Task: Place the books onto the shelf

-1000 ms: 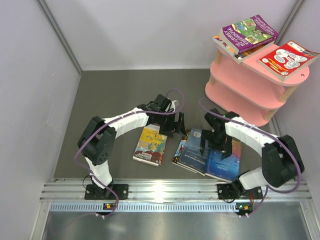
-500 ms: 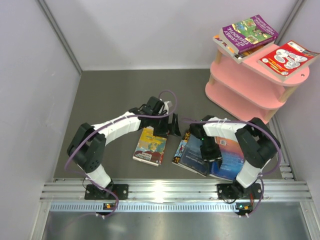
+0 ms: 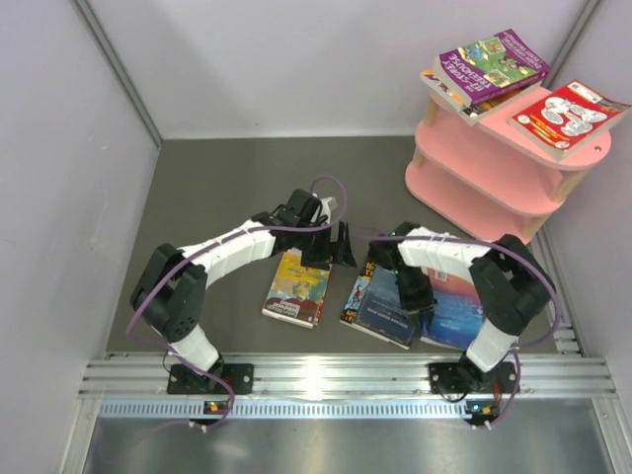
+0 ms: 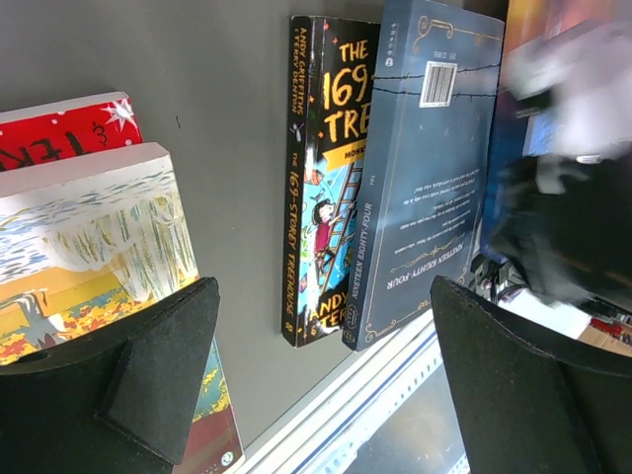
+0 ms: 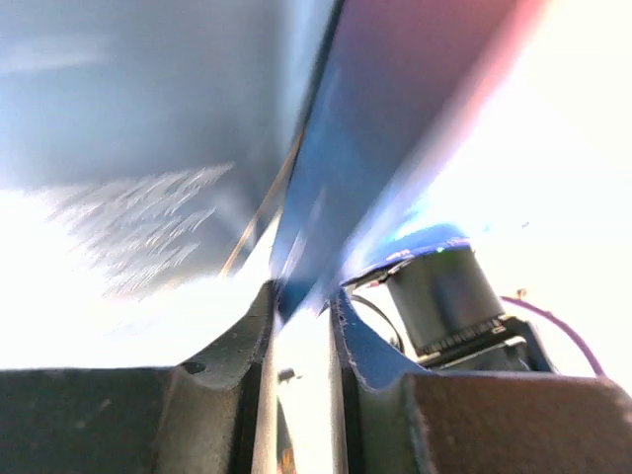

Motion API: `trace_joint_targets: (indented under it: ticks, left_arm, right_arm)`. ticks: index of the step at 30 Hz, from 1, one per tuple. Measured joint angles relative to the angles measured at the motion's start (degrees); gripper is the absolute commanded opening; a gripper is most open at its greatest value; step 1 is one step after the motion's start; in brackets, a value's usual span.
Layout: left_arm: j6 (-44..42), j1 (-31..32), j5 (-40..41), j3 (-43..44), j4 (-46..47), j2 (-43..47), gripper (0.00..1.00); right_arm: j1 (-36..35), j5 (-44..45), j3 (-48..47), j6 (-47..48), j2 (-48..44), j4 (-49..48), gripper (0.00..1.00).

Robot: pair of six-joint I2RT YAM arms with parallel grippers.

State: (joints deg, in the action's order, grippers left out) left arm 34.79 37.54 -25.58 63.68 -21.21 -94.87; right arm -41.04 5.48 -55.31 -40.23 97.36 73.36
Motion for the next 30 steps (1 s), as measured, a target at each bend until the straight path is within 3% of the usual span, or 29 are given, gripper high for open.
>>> trace_joint_targets:
  ticks: [2, 8, 11, 12, 15, 23, 30]
  left_arm:
    - [0.0, 0.0, 0.1, 0.0, 0.0, 0.0, 0.93]
    - [-0.3, -0.6, 0.2, 1.1, -0.3, 0.0, 0.94]
    - [-0.2, -1.5, -0.4, 2.2, -0.2, 0.0, 0.93]
    - [-0.2, -2.0, -0.6, 2.5, -0.1, 0.0, 0.93]
    - [0.1, -3.5, -1.5, 3.1, 0.2, -0.2, 0.94]
    - [-0.4, -6.7, -1.6, 2.9, -0.9, -0.3, 0.98]
    - [-2.1, -16.2, 3.1, 0.5, -6.2, 0.1, 0.98]
  right_arm:
    - [-0.4, 2.0, -5.6, 0.1, -1.9, 1.8, 0.0]
    - [-2.1, 4.0, -33.9, 0.3, -6.3, 1.4, 0.0]
    - [-2.5, 1.7, -41.1, 0.3, -9.5, 1.0, 0.0]
    - [-2.5, 1.3, -42.1, 0.2, -10.7, 1.0, 0.35]
    - [-2.0, 1.7, -41.3, -0.3, -13.3, 1.3, 1.0]
    - [2.8, -5.9, -18.4, 0.2, -13.6, -3.5, 1.0]
    - [2.5, -19.1, -15.7, -0.9, -10.9, -20.2, 1.0]
